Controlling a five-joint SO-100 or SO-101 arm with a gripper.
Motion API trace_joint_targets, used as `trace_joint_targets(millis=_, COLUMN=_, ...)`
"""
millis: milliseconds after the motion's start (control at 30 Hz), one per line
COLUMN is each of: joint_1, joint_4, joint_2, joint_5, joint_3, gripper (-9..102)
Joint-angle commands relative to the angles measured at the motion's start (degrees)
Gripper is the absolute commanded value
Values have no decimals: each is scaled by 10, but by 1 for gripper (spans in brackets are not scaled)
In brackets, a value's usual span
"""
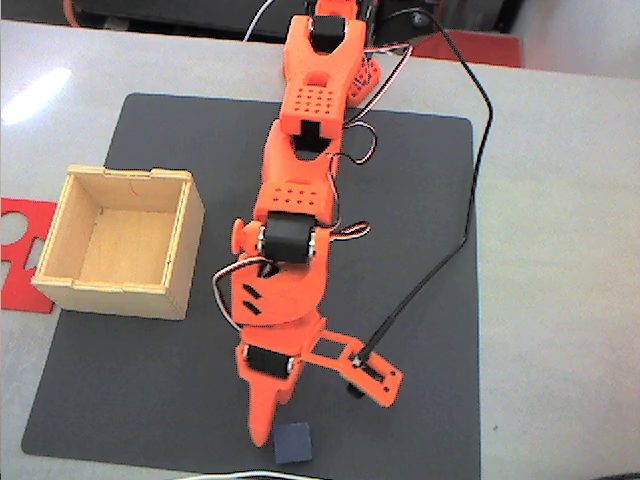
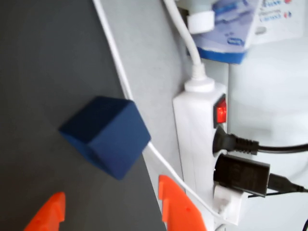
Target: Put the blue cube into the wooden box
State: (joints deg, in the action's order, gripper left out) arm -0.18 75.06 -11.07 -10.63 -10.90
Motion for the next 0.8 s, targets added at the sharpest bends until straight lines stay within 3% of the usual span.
trace_joint_targets(millis=0, joint_1=2, joint_4=-23, joint_2=-18, joint_5=19, joint_3=-26, gripper=23)
trace_joint_targets(millis=500, joint_1=-6, joint_4=75, joint_2=-18, joint_5=-37, joint_3=-25, gripper=25)
trace_joint_targets(millis=767, joint_1=-7, joint_4=27, joint_2=-17, joint_5=-32, joint_3=-24, gripper=25)
